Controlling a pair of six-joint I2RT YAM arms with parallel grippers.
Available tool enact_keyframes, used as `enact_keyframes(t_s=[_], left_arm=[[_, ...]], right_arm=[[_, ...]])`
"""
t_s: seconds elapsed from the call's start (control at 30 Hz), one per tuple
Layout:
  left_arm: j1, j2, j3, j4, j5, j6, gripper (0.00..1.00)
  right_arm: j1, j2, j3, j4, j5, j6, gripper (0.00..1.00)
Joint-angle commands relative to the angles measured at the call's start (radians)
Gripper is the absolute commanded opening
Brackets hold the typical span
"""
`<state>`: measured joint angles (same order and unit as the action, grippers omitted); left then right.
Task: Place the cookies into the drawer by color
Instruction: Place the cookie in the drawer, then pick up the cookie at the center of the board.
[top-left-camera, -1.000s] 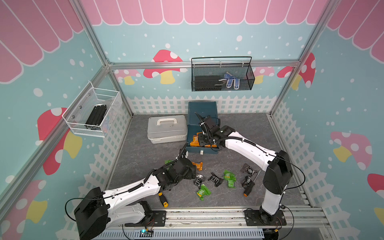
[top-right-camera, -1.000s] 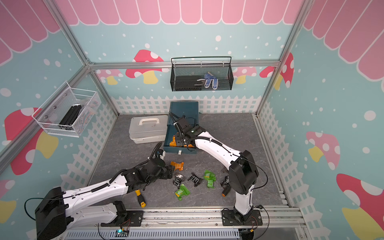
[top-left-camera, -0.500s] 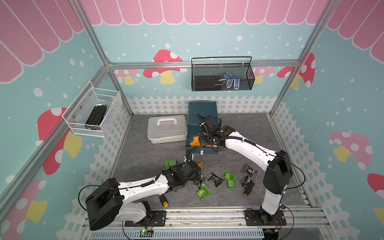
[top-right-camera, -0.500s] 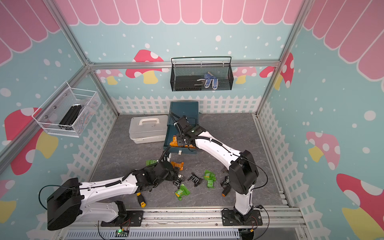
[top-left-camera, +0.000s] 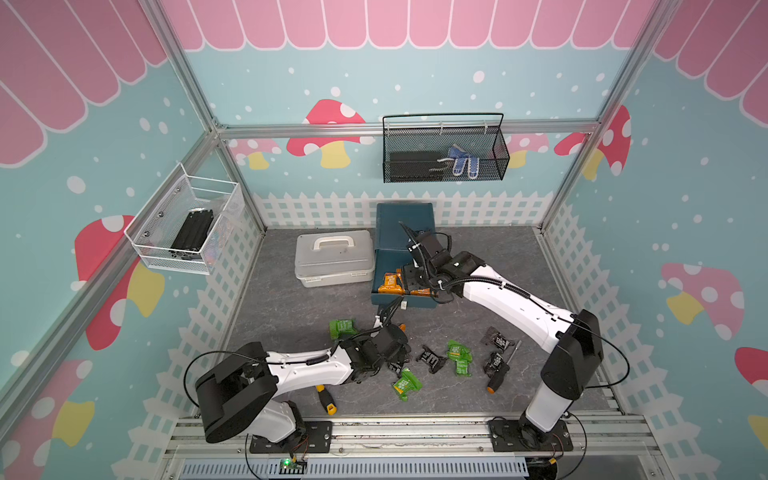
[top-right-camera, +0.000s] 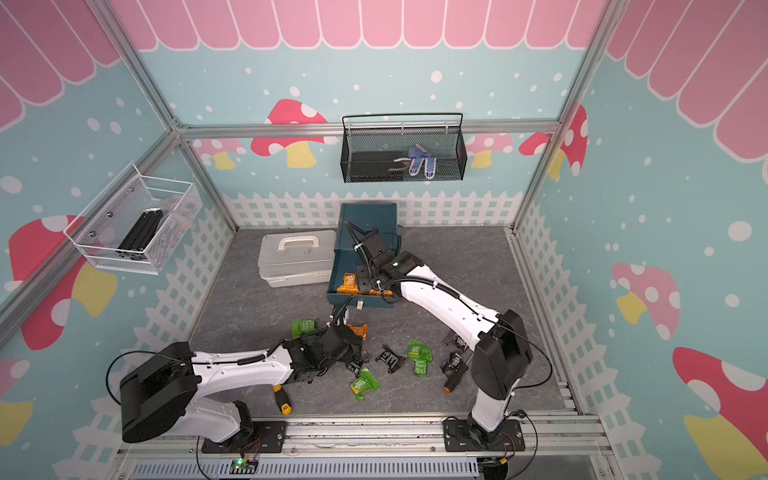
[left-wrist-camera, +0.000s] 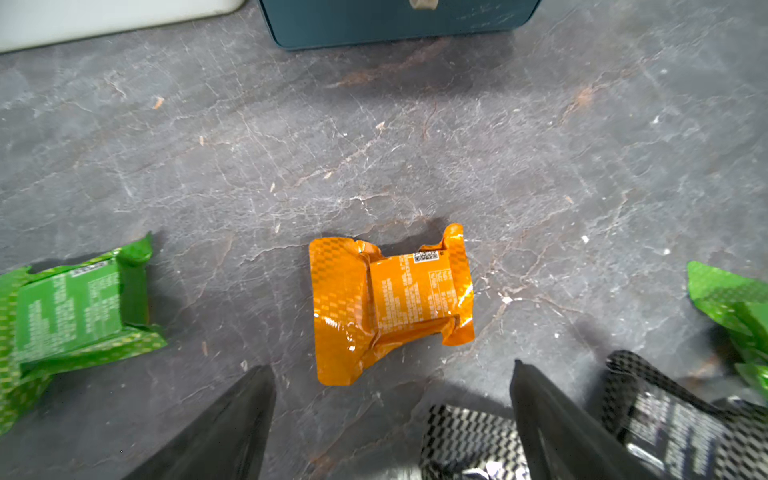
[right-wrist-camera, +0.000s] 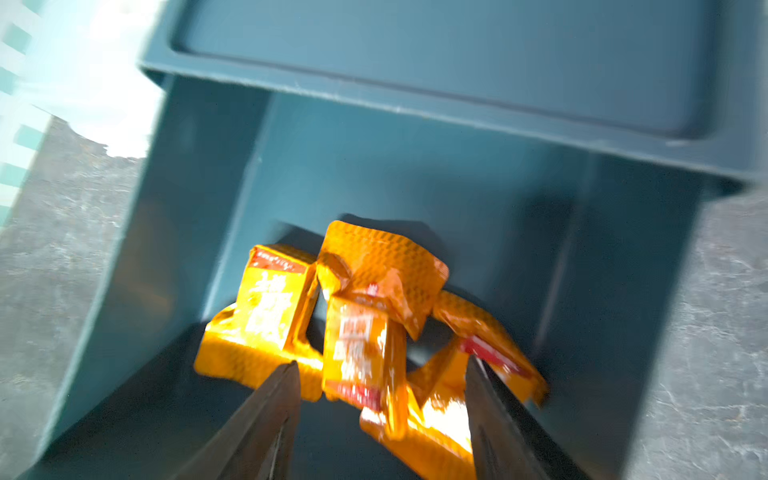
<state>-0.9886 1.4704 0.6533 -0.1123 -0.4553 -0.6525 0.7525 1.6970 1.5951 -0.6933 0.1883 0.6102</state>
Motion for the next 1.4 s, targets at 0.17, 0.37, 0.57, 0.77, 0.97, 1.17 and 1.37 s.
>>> enact_keyframes(t_s=[0.17, 0.37, 0.57, 0.77, 0.97, 1.17, 1.37], left_arm=[[-0.008, 0.088, -0.008, 0.174, -0.042, -0.038, 0.91], [-0.011, 0.176, -0.004, 0.254, -0.101, -0.035, 0.89], [-0.026, 0.235, 0.021, 0.254, -0.223, -0.011, 0.89], [-0.026, 0.299, 0.068, 0.237, -0.226, 0.027, 0.85], [-0.027, 0.331, 0.09, 0.223, -0.238, 0.039, 0.7], [-0.028, 0.274, 0.058, 0.207, -0.263, 0.057, 0.44], [-0.055, 0.2, 0.044, 0.075, -0.268, 0.023, 0.37]], right_arm=[[-0.004, -0.12, -0.099, 0.036, 0.012, -0.014, 0.67], [-0.004, -0.152, -0.149, 0.063, 0.025, -0.013, 0.67], [-0.004, -0.18, -0.175, 0.07, 0.033, -0.018, 0.67], [-0.005, -0.216, -0.197, 0.072, 0.048, -0.024, 0.67], [-0.004, -0.269, -0.223, 0.073, 0.069, -0.029, 0.66], [-0.005, -0.305, -0.253, 0.083, 0.086, -0.03, 0.66], [-0.004, -0.33, -0.284, 0.087, 0.098, -0.036, 0.66]])
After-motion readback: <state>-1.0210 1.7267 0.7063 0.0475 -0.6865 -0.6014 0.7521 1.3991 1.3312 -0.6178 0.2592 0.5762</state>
